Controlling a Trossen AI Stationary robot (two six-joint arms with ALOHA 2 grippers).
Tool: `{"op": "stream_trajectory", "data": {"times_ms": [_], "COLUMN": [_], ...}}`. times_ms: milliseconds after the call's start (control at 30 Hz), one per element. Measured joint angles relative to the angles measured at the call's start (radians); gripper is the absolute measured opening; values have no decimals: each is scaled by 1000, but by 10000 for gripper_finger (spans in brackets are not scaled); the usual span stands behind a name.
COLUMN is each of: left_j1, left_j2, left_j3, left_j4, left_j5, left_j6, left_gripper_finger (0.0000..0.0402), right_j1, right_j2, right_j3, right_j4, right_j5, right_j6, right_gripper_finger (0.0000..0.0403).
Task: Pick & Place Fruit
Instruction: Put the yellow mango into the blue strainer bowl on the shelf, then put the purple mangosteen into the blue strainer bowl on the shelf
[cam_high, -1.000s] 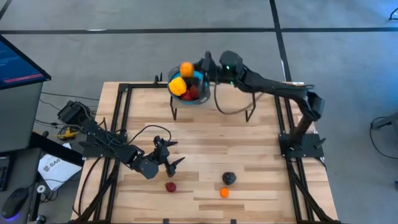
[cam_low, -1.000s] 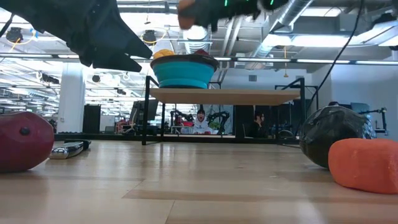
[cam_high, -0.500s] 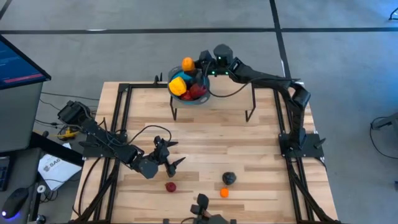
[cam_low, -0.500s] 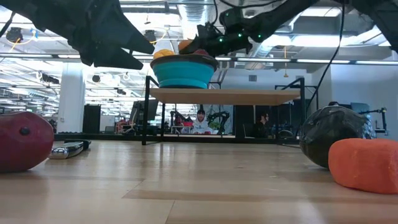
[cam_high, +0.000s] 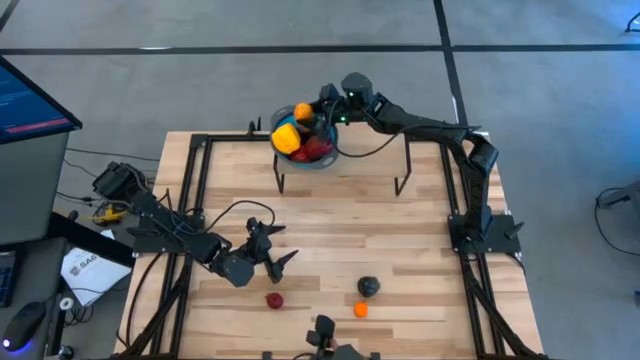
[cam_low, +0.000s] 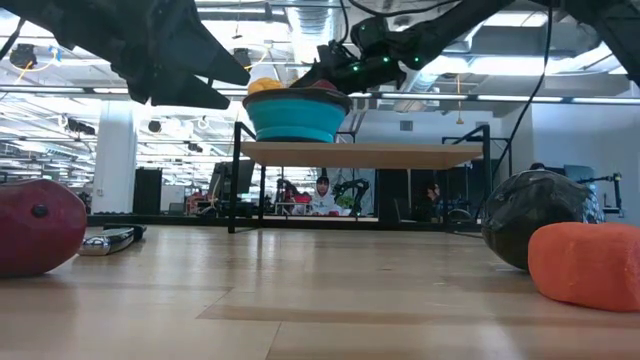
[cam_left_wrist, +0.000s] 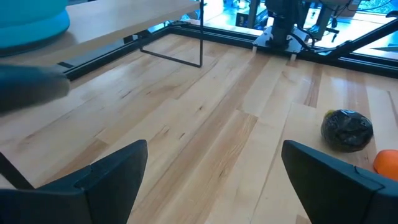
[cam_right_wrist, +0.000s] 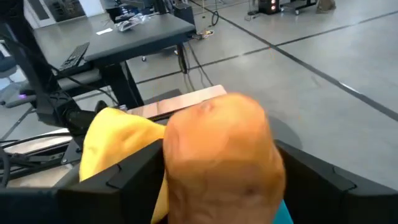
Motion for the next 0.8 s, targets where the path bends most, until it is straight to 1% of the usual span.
{"op": "stream_trajectory", "data": {"times_ms": [200,333,467,600,700,800], "left_j1": [0,14,18,16,16,16], "left_j2": [0,0,0,0,0,0], "left_j3": [0,0,0,0,0,0], "left_j4": [2,4,7,13,15,19], "left_j5": [0,0,0,10,11,12], "left_j6": [0,5,5,0,0,-2], "left_gripper_finger": [365,365,365,365,365,365], "right_j1": [-2,-2,-1,2,18,56], "right_j2": [0,-5,-26,-69,-117,-189], "right_j3": [0,0,0,0,0,0], "right_j4": [-4,-7,-7,-8,-34,-97], "right_j5": [-73,-78,-77,-74,-72,-72], "right_j6": [-2,-3,-5,-5,-14,-87], "right_gripper_finger": [307,332,349,353,347,337]}}
